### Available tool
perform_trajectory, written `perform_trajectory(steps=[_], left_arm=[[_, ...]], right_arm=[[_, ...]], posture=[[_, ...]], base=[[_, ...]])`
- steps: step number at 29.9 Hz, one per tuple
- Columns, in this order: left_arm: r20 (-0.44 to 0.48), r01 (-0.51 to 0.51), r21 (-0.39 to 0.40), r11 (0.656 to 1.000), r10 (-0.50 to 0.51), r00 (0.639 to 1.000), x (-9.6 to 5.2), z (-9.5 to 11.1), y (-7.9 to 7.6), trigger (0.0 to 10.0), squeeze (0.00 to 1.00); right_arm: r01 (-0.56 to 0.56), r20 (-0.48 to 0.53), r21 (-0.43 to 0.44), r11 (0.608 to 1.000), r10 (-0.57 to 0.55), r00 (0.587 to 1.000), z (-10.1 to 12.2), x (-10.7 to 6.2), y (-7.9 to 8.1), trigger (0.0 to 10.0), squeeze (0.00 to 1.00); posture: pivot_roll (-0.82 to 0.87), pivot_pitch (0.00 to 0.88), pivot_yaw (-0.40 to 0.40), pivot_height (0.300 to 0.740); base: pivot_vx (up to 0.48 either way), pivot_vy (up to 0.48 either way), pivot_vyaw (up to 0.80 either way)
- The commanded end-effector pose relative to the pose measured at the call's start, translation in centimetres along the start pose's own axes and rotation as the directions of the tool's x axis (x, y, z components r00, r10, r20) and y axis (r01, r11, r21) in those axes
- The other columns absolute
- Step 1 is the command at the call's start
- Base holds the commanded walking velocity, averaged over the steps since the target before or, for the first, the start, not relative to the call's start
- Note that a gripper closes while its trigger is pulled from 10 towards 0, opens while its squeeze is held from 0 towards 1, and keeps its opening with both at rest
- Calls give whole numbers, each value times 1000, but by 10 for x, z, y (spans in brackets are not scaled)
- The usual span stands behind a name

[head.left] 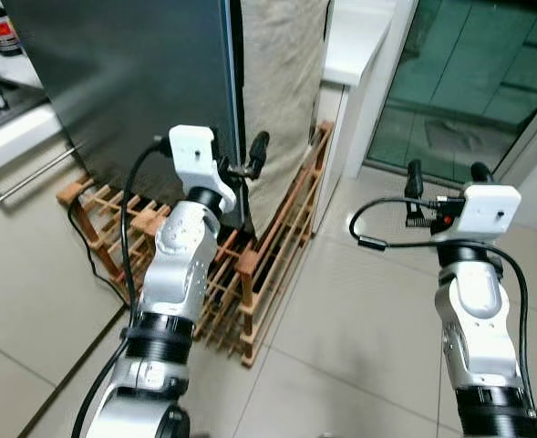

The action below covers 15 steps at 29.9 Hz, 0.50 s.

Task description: Restocking fridge

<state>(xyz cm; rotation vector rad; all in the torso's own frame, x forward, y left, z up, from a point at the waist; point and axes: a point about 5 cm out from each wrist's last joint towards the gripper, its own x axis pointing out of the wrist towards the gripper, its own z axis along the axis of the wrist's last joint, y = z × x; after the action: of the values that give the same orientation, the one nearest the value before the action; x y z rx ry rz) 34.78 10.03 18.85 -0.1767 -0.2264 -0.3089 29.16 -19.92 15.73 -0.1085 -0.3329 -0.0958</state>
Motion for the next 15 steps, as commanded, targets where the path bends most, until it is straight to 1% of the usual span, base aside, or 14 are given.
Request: perform_trajectory(steps=[1, 5, 10, 15], left_arm=[[-13, 26, -13, 1000, -26, 1000, 7, 0, -6, 10000, 0], [-24, 41, -40, 998, -42, 999, 11, -4, -10, 10000, 0], [-15, 59, -70, 996, -60, 998, 14, -3, -17, 10000, 0], [-8, 76, -79, 994, -77, 997, 16, -1, -21, 10000, 0]], right_arm=[[-6, -11, 2, 1000, 6, 1000, 0, 0, -1, 10000, 0], [-6, -22, 4, 1000, 6, 1000, -2, -2, -1, 10000, 0], [-6, -34, 8, 1000, 6, 999, -5, -3, -1, 10000, 0], [-8, -38, 9, 1000, 8, 999, -5, -2, 0, 10000, 0]], posture=[[-133, 0, 12, 740], [-134, 0, 15, 740], [-135, 0, 16, 740], [-134, 0, 19, 740]], base=[[0, 0, 0], [0, 0, 0], [0, 0, 0], [0, 0, 0]])
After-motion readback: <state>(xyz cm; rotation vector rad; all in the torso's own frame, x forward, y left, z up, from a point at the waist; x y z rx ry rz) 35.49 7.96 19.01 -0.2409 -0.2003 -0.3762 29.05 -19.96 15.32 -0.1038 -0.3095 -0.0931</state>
